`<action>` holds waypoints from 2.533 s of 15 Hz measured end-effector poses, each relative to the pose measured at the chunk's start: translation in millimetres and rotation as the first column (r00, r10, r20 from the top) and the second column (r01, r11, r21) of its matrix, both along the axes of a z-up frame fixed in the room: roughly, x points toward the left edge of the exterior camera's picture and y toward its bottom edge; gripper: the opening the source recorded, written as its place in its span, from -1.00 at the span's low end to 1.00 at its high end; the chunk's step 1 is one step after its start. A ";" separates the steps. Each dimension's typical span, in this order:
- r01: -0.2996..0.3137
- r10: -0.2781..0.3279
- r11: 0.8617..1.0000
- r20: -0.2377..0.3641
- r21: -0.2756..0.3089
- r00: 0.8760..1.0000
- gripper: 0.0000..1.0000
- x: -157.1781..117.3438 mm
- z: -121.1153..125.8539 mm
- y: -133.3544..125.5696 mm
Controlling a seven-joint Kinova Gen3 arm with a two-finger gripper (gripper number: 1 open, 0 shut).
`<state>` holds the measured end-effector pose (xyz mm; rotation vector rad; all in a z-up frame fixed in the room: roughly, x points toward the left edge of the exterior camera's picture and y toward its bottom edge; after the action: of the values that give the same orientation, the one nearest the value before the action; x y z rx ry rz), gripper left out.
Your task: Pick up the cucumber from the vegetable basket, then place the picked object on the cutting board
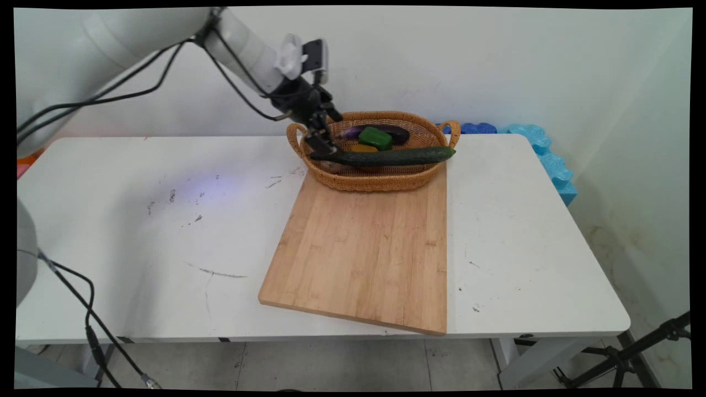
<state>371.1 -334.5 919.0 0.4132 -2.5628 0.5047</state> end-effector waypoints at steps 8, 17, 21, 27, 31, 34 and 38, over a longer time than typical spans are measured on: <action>0.016 -0.016 1.000 0.017 0.000 1.000 1.00 -51.7 -31.7 -41.9; 0.027 -0.027 0.999 0.020 0.029 0.999 1.00 -85.1 -63.1 -69.8; 0.039 -0.040 0.999 0.021 0.037 0.999 1.00 -94.8 -71.9 -78.2; 0.053 -0.054 0.998 0.023 0.043 0.998 -1.00 -102.5 -77.7 -84.3; 0.060 -0.061 0.997 0.023 0.046 0.998 -1.00 -106.1 -76.7 -85.6; 0.058 -0.059 0.997 0.017 0.046 0.998 -1.00 -107.7 -71.3 -83.8; 0.050 -0.051 0.998 0.008 0.039 0.999 -1.00 -109.2 -59.4 -79.3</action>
<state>261.9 -413.8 859.6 0.3594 -2.5882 0.4403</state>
